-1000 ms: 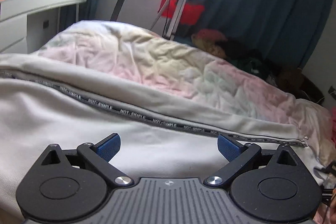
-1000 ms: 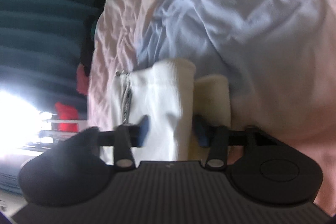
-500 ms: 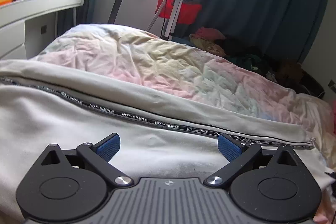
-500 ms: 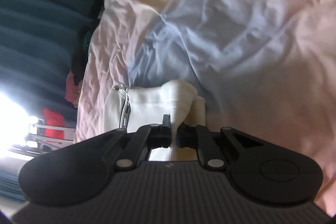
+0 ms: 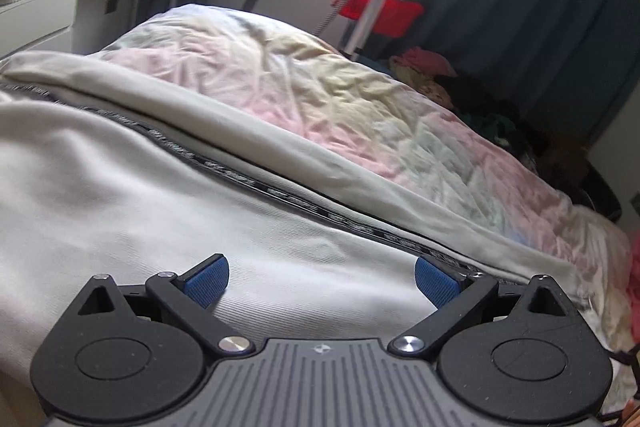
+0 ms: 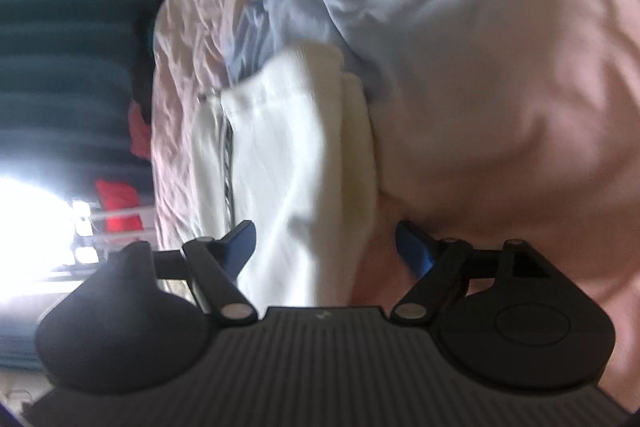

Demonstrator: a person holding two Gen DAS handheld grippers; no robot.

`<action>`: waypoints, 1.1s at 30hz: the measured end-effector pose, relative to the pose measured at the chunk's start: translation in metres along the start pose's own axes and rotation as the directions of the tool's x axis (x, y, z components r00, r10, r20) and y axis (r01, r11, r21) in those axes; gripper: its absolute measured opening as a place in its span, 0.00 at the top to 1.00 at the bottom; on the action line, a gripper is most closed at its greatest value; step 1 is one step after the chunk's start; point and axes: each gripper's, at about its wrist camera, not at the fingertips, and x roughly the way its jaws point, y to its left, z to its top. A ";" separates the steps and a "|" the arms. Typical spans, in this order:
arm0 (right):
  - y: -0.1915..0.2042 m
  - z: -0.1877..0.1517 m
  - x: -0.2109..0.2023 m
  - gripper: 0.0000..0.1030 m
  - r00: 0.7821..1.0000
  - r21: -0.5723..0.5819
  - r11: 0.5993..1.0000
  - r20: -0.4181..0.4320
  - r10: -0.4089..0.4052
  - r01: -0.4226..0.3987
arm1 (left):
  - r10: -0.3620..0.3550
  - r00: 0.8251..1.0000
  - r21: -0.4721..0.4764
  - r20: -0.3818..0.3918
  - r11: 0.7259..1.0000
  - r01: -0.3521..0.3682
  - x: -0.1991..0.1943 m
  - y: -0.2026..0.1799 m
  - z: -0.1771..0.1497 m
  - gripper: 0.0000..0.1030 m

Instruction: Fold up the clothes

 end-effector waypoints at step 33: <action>0.074 -0.007 -0.006 0.89 0.953 -0.559 0.829 0.254 0.166 0.004 | 0.237 0.970 0.318 -0.050 0.925 -0.210 0.041 -0.035 -0.035 0.00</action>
